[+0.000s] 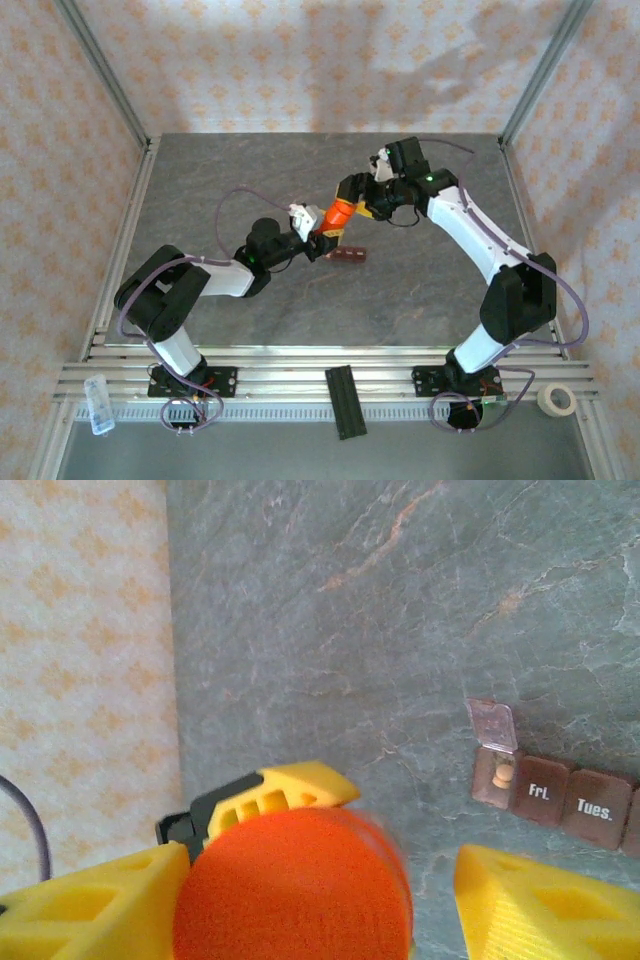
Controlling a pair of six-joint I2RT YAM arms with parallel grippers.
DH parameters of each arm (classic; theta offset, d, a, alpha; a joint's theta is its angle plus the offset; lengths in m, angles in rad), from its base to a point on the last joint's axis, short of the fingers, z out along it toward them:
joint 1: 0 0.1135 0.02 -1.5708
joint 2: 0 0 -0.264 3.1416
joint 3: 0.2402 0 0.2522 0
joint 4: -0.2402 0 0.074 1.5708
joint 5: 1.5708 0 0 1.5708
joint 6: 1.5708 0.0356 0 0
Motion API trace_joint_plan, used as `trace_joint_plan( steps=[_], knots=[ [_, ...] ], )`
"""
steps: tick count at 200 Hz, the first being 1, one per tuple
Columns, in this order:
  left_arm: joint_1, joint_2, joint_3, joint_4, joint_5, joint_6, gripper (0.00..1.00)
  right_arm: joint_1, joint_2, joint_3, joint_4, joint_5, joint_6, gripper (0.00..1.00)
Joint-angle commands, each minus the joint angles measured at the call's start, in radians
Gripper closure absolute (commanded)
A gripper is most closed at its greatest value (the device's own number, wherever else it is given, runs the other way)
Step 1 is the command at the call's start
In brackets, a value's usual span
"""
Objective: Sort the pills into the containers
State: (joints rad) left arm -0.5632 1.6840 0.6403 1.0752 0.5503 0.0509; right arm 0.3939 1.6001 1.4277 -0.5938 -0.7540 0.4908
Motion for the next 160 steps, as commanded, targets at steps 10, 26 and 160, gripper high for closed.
trace_joint_plan(
  steps=[10,26,160],
  knots=[
    [0.03,-0.002,0.025,0.16,0.064,-0.022,1.0,-0.028,-0.052,0.053,-0.076,0.028,-0.071,0.17],
    [0.051,-0.001,0.03,0.161,0.123,-0.049,1.0,-0.027,-0.065,0.087,-0.136,0.005,-0.158,0.15],
    [0.125,0.064,0.137,0.16,0.501,-0.329,1.0,-0.04,0.05,0.355,-0.437,-0.153,-0.649,0.25]
  ],
)
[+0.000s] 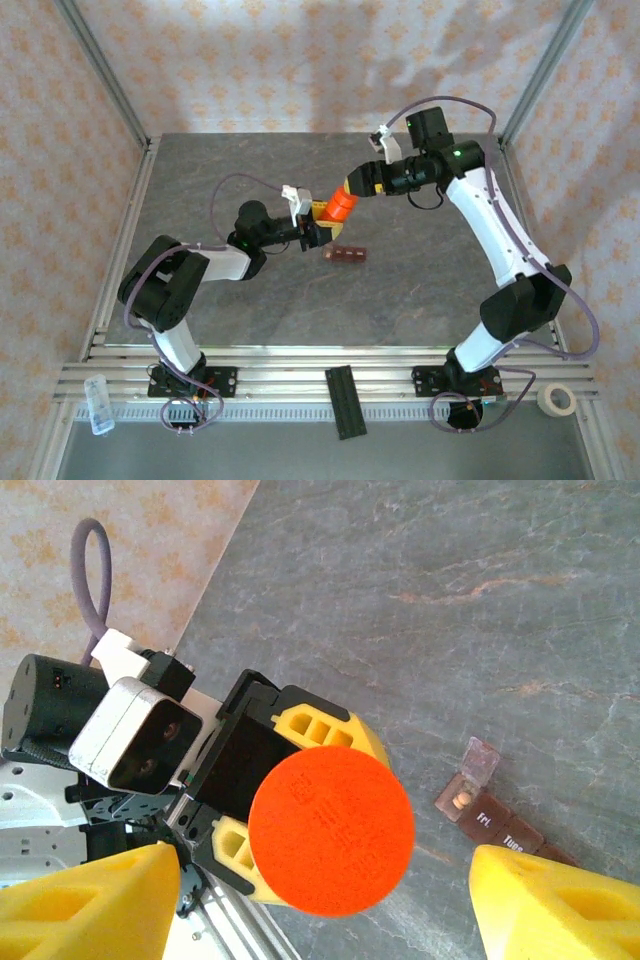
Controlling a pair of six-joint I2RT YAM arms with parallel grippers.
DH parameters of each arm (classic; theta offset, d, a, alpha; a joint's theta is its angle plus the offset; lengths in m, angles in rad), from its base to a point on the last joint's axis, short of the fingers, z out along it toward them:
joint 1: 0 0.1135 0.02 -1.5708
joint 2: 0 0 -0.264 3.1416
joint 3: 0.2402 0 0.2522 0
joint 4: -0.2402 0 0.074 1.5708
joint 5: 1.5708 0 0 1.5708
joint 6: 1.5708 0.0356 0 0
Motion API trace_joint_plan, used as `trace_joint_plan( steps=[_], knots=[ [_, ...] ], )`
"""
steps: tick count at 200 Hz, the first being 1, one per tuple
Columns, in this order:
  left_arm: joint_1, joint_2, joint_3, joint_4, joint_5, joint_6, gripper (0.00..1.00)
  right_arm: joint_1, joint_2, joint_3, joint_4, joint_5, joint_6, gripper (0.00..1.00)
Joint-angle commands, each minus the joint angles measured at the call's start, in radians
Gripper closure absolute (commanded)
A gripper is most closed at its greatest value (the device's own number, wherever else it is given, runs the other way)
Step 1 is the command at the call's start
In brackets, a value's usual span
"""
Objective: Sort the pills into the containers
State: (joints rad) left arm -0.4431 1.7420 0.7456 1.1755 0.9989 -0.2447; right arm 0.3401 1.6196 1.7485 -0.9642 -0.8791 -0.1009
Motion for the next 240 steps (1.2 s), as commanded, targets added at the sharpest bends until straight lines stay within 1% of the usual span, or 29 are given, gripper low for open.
trace_joint_plan(
  steps=[1,30,46,65,85,103,125,144,155,178,186,207,214,230,240],
  knots=[
    [0.005,0.006,0.032,0.06,0.053,-0.034,1.0,0.015,0.031,0.035,-0.066,-0.028,-0.058,0.25],
    [0.006,0.007,0.033,0.061,0.059,-0.042,1.0,0.029,0.051,0.041,-0.082,-0.018,-0.066,0.26],
    [0.004,0.004,0.034,0.061,0.06,-0.044,1.0,0.036,0.06,0.044,-0.09,-0.017,-0.069,0.29],
    [0.005,0.003,0.034,0.059,0.061,-0.045,1.0,0.04,0.063,0.042,-0.092,-0.014,-0.069,0.37],
    [0.005,0.003,0.037,0.059,0.064,-0.045,1.0,0.041,0.066,0.037,-0.088,-0.014,-0.058,0.49],
    [0.004,0.005,0.038,0.058,0.066,-0.046,1.0,0.042,0.055,0.01,-0.053,-0.024,-0.024,0.52],
    [0.005,0.005,0.04,0.059,0.061,-0.045,1.0,0.049,0.039,-0.037,0.018,-0.01,0.083,0.6],
    [0.005,0.004,0.04,0.058,0.057,-0.04,1.0,0.06,0.028,-0.096,0.097,0.006,0.238,0.62],
    [0.004,0.004,0.043,0.056,0.059,-0.04,1.0,0.078,0.019,-0.116,0.111,0.071,0.325,0.62],
    [0.005,0.004,0.046,0.053,0.055,-0.034,1.0,0.124,0.003,-0.163,0.125,0.204,0.472,0.61],
    [0.006,0.004,0.046,0.05,0.054,-0.032,1.0,0.138,-0.007,-0.182,0.139,0.227,0.501,0.6],
    [0.006,0.004,0.046,0.042,0.05,-0.022,1.0,0.148,-0.024,-0.191,0.158,0.259,0.535,0.53],
    [0.006,0.006,0.046,0.04,0.05,-0.021,1.0,0.147,-0.026,-0.176,0.146,0.276,0.529,0.49],
    [0.006,0.008,0.043,0.041,0.052,-0.019,1.0,0.139,-0.025,-0.121,0.103,0.292,0.477,0.31],
    [0.006,0.01,0.043,0.041,0.052,-0.02,1.0,0.126,-0.024,-0.084,0.085,0.272,0.44,0.25]
  ],
)
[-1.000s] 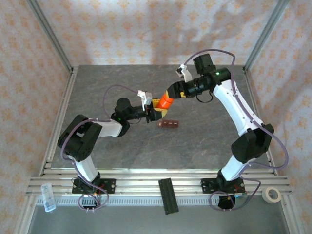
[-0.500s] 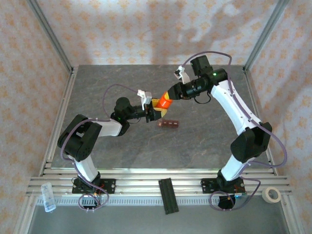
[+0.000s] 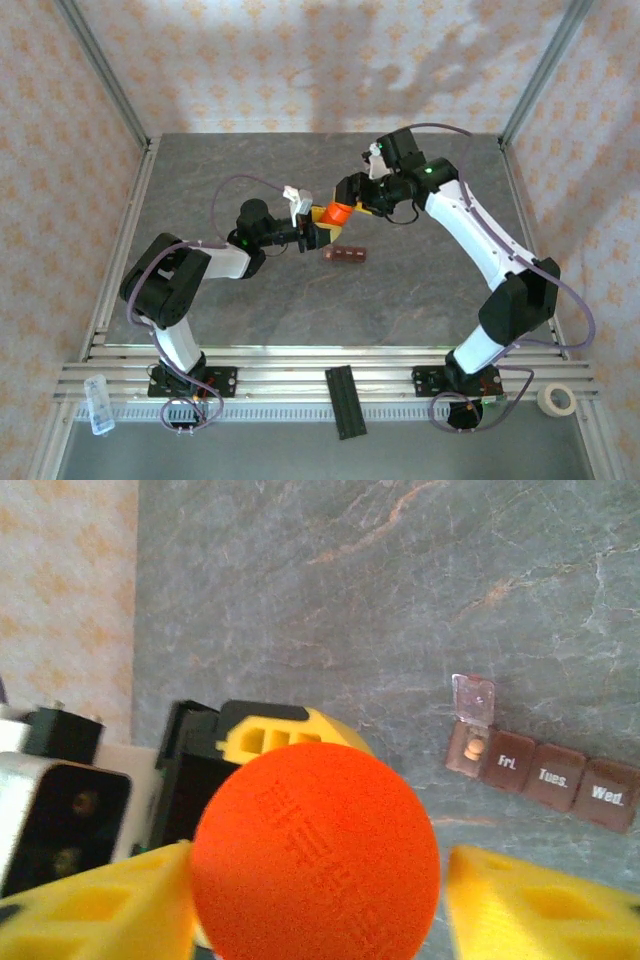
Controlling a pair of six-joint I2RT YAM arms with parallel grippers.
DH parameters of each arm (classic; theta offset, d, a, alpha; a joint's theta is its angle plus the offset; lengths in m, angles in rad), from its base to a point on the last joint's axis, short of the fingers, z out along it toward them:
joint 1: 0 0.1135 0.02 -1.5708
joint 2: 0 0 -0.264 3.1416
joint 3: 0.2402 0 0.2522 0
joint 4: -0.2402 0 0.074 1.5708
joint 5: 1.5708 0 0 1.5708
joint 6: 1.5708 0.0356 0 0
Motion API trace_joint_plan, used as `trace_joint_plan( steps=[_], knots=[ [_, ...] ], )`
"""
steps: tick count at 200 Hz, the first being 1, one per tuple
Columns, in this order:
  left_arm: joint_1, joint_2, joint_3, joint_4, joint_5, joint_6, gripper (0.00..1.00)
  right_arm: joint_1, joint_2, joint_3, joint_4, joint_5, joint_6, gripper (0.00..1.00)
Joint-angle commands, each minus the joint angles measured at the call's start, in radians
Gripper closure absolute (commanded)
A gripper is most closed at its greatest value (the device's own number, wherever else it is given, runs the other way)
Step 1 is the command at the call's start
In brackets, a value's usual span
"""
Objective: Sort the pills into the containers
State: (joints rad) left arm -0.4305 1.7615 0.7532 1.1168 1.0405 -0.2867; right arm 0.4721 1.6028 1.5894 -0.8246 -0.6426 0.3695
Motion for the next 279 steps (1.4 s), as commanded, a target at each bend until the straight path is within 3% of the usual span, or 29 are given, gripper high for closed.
trace_joint_plan(
  steps=[1,40,96,279],
  knots=[
    [-0.007,-0.01,0.035,0.1,0.01,0.022,1.0,-0.008,-0.008,0.077,-0.055,0.032,-0.035,0.24],
    [-0.005,-0.011,0.031,0.098,0.022,0.031,1.0,-0.083,-0.002,0.174,-0.118,-0.145,-0.31,0.19],
    [-0.004,-0.009,0.031,0.094,0.04,0.032,1.0,-0.111,0.1,0.294,-0.261,-0.234,-0.559,0.23],
    [-0.005,-0.016,0.037,0.095,0.055,0.018,1.0,-0.111,0.194,0.307,-0.336,-0.301,-0.604,0.36]
  ],
)
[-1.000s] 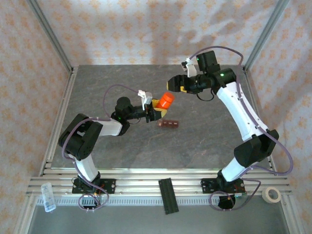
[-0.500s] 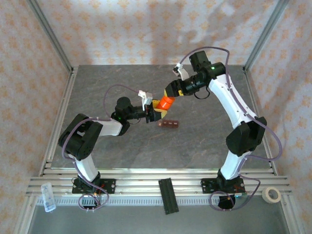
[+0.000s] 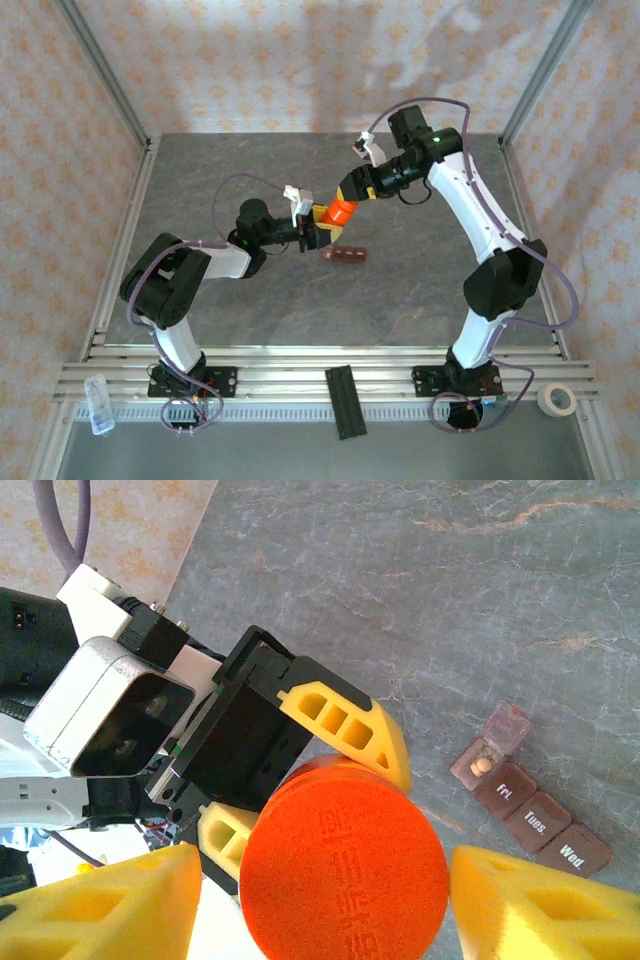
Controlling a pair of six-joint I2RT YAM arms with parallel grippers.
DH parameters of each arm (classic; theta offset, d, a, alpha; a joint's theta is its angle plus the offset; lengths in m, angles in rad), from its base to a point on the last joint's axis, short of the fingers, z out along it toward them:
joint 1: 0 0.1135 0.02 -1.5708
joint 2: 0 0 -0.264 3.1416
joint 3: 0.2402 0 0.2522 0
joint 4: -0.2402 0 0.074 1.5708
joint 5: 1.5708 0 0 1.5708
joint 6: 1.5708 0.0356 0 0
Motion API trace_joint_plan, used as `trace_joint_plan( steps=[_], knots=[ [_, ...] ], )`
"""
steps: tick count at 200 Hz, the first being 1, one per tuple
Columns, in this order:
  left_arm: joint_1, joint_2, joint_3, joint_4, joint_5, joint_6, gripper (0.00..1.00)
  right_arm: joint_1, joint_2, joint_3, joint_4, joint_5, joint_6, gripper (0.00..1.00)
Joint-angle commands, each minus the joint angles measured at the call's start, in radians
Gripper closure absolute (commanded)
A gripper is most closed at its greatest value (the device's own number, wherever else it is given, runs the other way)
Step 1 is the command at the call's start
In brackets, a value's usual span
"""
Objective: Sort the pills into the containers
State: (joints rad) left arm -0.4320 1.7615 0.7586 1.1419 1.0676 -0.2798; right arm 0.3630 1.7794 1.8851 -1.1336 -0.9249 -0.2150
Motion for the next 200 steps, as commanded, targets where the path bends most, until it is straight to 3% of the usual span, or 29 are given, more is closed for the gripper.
trace_joint_plan(
  steps=[1,45,95,129,167,200],
  knots=[
    [-0.004,-0.016,0.031,0.07,0.028,0.011,1.0,-0.002,0.018,0.011,-0.026,-0.019,-0.02,0.36],
    [-0.004,-0.02,0.036,0.069,0.031,0.006,1.0,-0.002,0.025,0.011,-0.029,-0.019,-0.018,0.37],
    [-0.004,-0.02,0.038,0.069,0.029,0.003,1.0,-0.001,0.035,0.009,-0.028,-0.021,-0.014,0.51],
    [-0.004,-0.022,0.038,0.071,0.022,0.006,1.0,0.0,0.037,-0.001,-0.023,-0.017,0.006,0.55],
    [-0.003,-0.032,0.032,0.06,-0.006,0.03,1.0,0.02,0.02,-0.055,0.043,0.07,0.152,0.6],
    [-0.004,-0.03,0.033,0.051,-0.009,0.037,1.0,0.072,-0.014,-0.118,0.12,0.253,0.397,0.6]
  ],
)
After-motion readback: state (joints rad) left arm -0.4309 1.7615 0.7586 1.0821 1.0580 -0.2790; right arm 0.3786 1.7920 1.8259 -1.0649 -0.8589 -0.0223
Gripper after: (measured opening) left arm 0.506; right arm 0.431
